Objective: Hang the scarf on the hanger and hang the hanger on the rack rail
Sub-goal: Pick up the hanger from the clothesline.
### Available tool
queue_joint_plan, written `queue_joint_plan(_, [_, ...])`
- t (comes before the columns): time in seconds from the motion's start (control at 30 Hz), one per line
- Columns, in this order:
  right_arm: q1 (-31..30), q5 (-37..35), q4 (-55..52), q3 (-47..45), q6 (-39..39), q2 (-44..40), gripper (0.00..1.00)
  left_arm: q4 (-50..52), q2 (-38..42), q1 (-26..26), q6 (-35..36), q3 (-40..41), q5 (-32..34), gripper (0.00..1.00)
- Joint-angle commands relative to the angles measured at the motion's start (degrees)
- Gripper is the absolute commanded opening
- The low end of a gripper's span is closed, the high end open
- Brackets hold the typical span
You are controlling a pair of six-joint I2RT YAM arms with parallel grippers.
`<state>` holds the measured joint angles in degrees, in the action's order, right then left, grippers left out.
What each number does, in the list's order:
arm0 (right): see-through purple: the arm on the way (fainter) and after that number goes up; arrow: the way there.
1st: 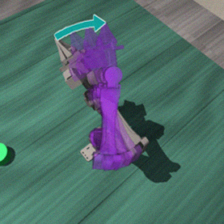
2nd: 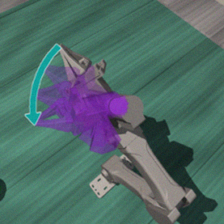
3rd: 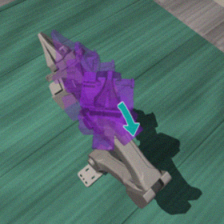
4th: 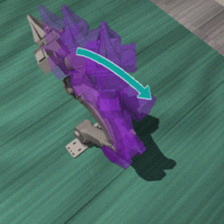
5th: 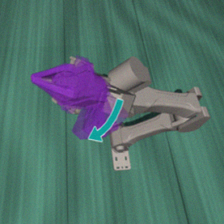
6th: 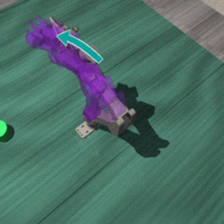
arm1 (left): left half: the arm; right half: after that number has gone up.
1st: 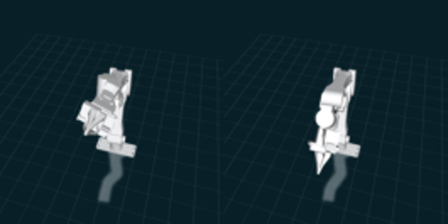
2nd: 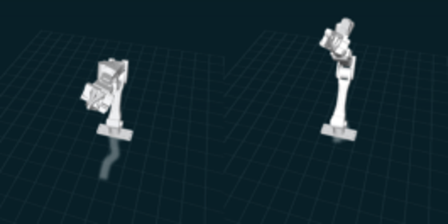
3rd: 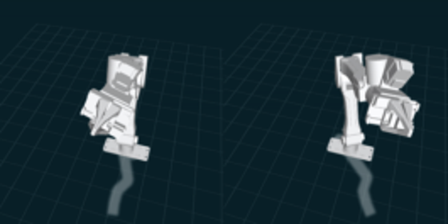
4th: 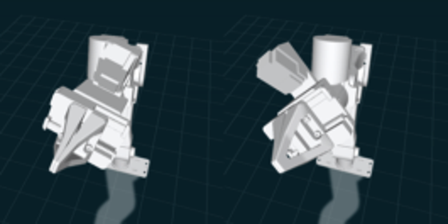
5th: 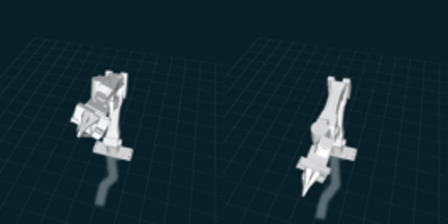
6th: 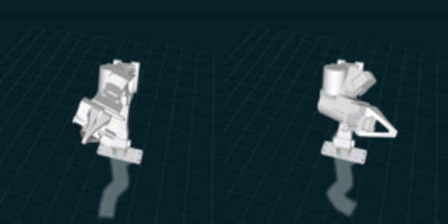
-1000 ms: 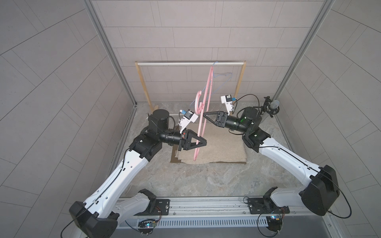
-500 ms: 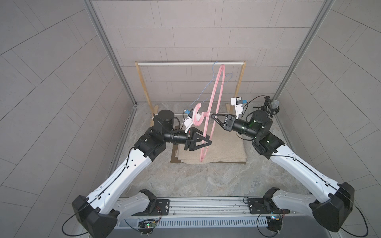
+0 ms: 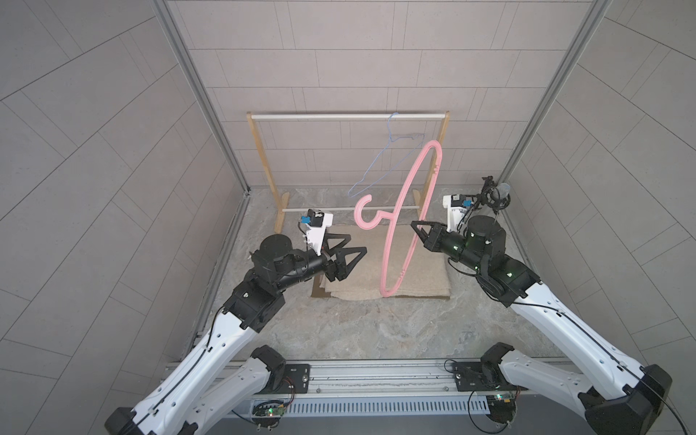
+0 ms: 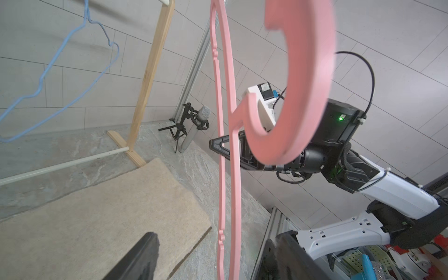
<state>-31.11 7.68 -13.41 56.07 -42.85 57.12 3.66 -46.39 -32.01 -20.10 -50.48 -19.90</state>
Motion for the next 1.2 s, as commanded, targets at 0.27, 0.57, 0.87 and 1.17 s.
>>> queue_joint_plan(0.27, [-0.9,-2.6,-3.7,-0.4,2.7,0.2,0.0,-7.0,-4.9,-0.3,-5.7,-4.9,3.4,0.73])
queue_joint_plan(0.57, [-1.1,-1.2,-1.4,-2.4,3.0,-0.2,0.0,-7.2,-7.3,-0.4,-9.0,-5.9,3.2,0.13])
queue_joint_plan(0.87, [0.9,-3.6,-10.8,-5.1,7.2,-5.0,0.48,1.4,-2.6,-0.3,-14.6,-0.8,6.8,0.0])
queue_joint_plan(1.17, [19.8,6.6,-19.3,-11.9,7.8,-7.1,0.93,7.9,1.3,0.0,-23.4,9.4,16.6,0.0])
